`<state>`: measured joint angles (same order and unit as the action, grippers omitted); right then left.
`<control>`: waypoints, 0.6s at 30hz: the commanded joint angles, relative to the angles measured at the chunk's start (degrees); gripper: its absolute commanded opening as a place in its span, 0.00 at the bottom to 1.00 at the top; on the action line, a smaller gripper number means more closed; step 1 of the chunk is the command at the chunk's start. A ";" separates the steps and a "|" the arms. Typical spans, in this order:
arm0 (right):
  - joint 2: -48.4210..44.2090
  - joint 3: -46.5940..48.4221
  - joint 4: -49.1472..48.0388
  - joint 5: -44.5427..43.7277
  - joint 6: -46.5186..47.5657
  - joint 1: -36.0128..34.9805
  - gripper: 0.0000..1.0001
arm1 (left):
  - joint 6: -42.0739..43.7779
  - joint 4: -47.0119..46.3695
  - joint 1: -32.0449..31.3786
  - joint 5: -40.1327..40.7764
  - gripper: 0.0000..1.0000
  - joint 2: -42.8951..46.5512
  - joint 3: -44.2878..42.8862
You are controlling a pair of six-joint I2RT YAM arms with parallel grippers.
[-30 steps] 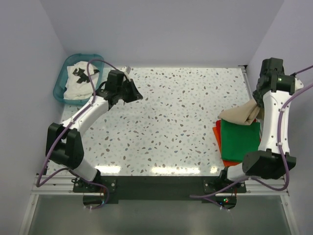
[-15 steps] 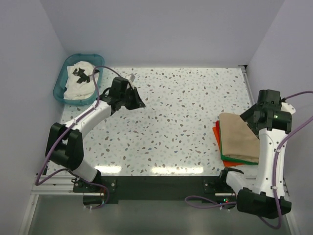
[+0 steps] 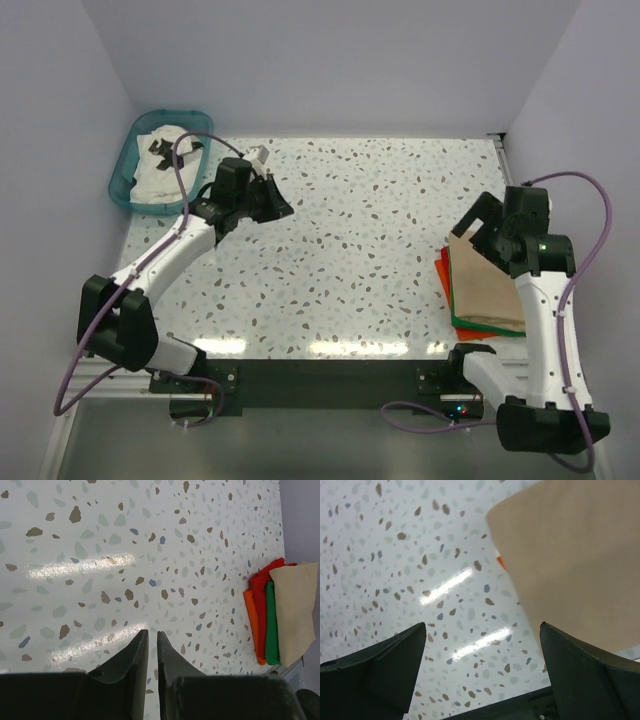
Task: Fold and stack the t-shirts
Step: Reset both grippers
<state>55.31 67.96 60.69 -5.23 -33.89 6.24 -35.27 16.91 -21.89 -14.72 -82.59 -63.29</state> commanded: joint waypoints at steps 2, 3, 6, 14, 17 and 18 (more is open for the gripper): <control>2.60 1.64 -6.45 -3.28 -2.40 -12.90 0.99 | 1.60 -2.93 0.00 1.27 0.18 4.71 2.20; 3.13 1.82 -7.15 -4.68 -3.80 -15.18 0.99 | 1.60 -2.93 0.00 1.53 0.18 5.32 2.55; 5.68 1.82 -10.76 -7.93 -6.09 -23.62 0.99 | 2.57 -2.41 0.00 2.59 0.18 8.13 3.52; 14.30 3.58 -18.49 -14.37 -3.56 -44.20 0.99 | 6.70 -1.00 0.00 7.95 0.20 16.75 8.79; 13.95 0.69 -23.67 -12.44 -1.44 -46.67 0.99 | 7.75 0.05 0.00 9.36 0.20 19.30 10.81; 12.90 -1.15 -24.99 -11.74 -0.83 -46.84 0.99 | 8.10 0.40 0.00 9.62 0.20 19.91 11.16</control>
<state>70.54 68.66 43.29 -15.77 -36.91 -40.05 -30.33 17.32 -21.89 -7.77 -64.86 -53.65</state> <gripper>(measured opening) 0.986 0.204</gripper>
